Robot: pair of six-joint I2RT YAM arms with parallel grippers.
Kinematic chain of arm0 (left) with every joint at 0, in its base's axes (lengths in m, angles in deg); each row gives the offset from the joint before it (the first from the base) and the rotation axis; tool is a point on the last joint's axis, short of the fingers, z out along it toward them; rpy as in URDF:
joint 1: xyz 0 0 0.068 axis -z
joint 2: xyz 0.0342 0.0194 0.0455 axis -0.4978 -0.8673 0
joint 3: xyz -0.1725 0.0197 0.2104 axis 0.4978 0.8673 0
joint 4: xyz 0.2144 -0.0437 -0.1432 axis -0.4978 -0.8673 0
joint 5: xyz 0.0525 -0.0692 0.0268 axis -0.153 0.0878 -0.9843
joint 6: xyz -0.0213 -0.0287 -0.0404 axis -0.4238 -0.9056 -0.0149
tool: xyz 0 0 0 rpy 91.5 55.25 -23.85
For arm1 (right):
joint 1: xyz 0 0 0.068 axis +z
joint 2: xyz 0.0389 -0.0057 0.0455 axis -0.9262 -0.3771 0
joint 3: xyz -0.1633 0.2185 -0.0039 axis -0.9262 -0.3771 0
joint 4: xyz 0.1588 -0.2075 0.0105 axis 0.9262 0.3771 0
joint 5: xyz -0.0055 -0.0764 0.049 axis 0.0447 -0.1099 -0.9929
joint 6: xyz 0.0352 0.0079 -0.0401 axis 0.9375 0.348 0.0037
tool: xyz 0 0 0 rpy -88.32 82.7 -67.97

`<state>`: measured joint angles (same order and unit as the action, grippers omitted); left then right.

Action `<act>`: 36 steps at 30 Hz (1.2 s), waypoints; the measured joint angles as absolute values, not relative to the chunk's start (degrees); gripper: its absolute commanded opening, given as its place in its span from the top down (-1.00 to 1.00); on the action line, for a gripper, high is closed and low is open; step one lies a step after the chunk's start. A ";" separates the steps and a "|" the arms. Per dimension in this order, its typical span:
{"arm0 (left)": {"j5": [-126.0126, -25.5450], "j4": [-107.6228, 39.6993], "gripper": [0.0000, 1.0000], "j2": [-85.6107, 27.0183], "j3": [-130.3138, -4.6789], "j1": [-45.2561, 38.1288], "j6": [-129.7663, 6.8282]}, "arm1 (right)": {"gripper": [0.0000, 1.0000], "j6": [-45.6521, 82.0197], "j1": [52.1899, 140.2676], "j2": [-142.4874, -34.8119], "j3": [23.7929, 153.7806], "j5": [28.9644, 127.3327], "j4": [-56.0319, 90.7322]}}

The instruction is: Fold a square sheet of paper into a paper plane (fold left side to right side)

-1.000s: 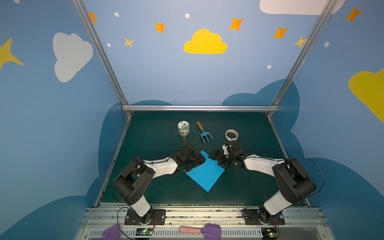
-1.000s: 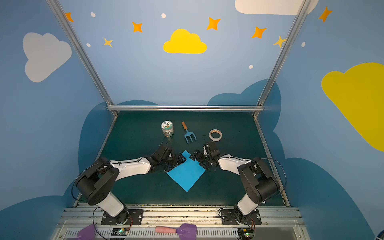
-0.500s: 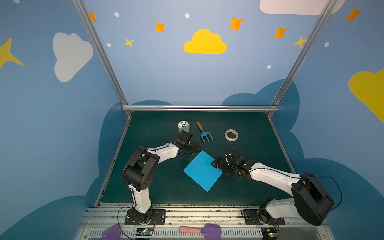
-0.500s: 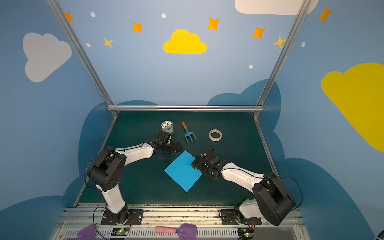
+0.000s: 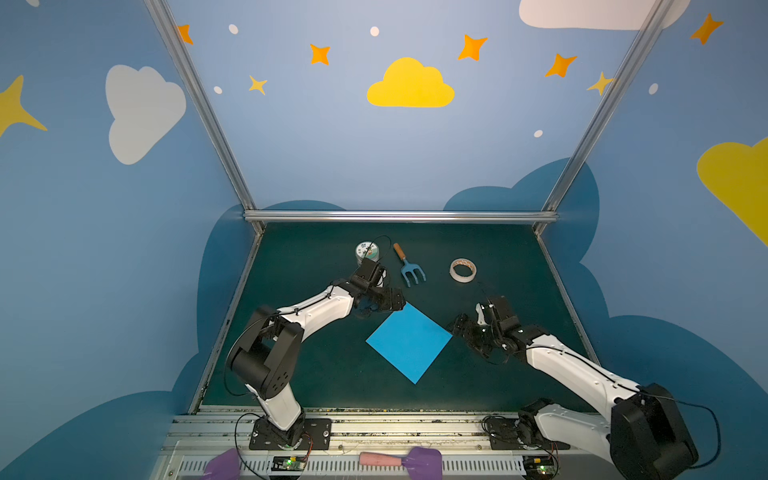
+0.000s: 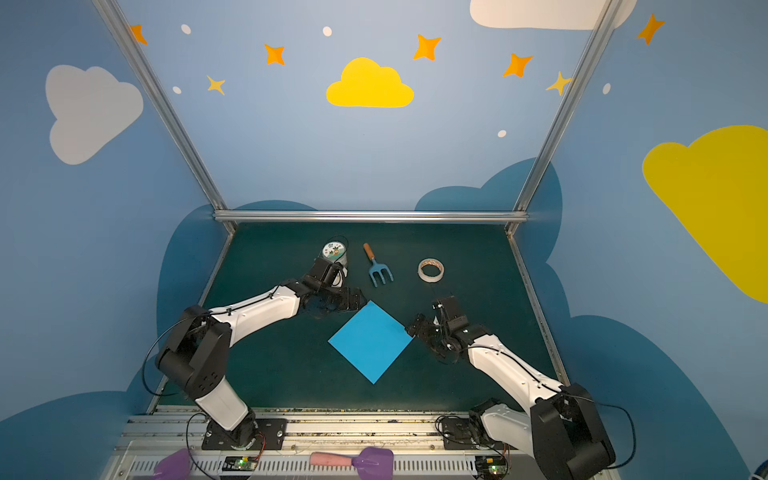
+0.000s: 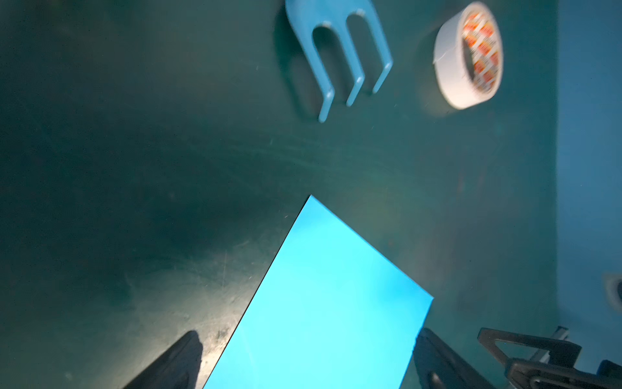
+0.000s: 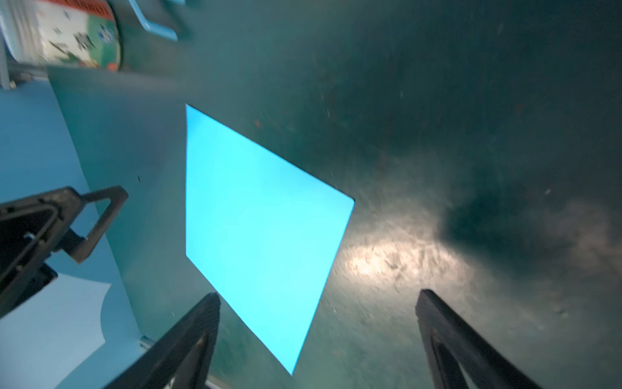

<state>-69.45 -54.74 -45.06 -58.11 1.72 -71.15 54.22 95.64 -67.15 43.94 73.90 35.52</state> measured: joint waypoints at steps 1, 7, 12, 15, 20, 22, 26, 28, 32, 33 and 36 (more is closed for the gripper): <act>-69.42 -55.28 -0.98 -45.65 -58.11 2.09 -70.73 | -0.77 54.24 95.64 -67.37 42.95 72.80 34.69; -69.45 -57.27 -1.00 -47.71 -56.51 4.65 -69.46 | -0.65 55.90 95.64 -70.17 38.58 68.48 28.00; -69.84 -57.21 -1.00 -47.73 -54.52 6.18 -69.33 | -0.61 57.08 95.72 -73.93 38.56 65.96 21.88; -69.99 -56.66 -1.00 -47.73 -54.30 6.44 -69.35 | -0.59 57.96 95.75 -76.62 38.87 64.58 17.84; -70.15 -56.09 -1.00 -47.47 -53.84 6.72 -69.77 | -0.52 58.85 95.81 -81.51 40.64 62.70 12.57; -70.45 -55.74 -1.00 -47.16 -53.45 6.96 -70.01 | -0.48 58.72 95.81 -83.61 42.04 62.16 11.68; -70.67 -55.83 -0.99 -46.50 -52.95 7.47 -70.53 | -0.43 57.76 95.86 -86.56 44.66 61.52 11.54; -70.76 -57.12 -0.99 -46.11 -52.97 7.73 -70.60 | -0.41 57.04 95.86 -86.93 45.01 61.48 11.61; -72.86 -61.99 -0.99 -44.95 -54.94 8.08 -70.01 | -0.42 55.84 95.86 -86.84 45.01 61.31 12.11; -73.80 -63.26 -0.99 -44.86 -56.01 8.08 -69.66 | -0.43 55.66 95.86 -86.58 44.90 61.31 12.33; -77.14 -66.52 -0.99 -44.84 -59.26 8.08 -68.39 | -0.47 55.25 95.90 -83.98 43.30 61.77 13.64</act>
<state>-77.14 -66.52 -44.84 -59.26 8.08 -68.39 55.25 95.90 -83.98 43.30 61.77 13.64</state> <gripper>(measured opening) 0.997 0.723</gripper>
